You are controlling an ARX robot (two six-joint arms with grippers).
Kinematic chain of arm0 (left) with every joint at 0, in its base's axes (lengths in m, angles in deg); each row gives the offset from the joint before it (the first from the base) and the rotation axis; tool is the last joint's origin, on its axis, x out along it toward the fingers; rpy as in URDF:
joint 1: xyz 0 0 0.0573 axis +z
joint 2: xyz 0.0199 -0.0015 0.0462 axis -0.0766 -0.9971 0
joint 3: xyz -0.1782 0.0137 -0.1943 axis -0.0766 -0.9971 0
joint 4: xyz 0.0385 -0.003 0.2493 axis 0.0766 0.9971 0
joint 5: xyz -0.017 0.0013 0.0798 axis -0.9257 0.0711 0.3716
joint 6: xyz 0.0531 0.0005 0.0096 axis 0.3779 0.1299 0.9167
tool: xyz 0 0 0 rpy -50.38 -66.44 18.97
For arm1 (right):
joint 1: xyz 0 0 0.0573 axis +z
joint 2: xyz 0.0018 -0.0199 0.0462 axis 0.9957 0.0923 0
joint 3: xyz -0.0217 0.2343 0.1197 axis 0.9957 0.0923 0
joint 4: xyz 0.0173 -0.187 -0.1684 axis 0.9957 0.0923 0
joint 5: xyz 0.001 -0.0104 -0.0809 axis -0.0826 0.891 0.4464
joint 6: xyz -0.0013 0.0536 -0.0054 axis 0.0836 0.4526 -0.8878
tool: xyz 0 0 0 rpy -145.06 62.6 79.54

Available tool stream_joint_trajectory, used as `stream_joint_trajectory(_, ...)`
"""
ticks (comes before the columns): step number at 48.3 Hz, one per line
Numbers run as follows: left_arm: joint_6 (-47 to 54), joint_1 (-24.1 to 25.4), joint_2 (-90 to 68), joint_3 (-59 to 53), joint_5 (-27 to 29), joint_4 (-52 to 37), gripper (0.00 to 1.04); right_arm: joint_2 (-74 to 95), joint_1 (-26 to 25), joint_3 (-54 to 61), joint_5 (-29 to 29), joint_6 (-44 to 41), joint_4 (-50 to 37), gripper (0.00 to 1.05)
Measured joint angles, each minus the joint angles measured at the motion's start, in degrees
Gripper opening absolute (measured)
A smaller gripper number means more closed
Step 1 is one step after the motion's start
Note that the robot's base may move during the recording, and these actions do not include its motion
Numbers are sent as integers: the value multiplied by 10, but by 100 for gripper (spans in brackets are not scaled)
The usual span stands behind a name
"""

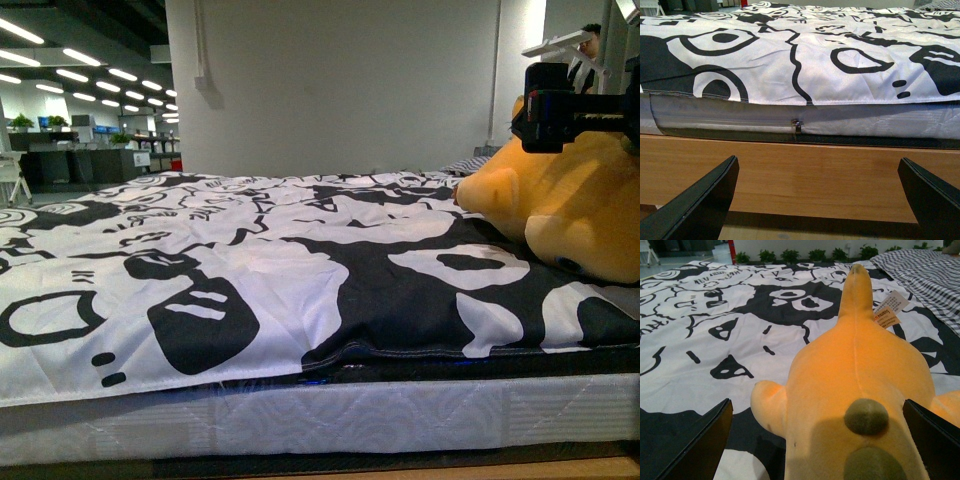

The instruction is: Put away toys

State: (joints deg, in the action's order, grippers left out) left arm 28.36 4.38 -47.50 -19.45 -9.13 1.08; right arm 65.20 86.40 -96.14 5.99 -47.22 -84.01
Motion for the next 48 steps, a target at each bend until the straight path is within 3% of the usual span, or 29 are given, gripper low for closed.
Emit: stream_joint_trajectory(48,0,0,0,0,0,0,99,86,-1,-54,26,-20,21,104)
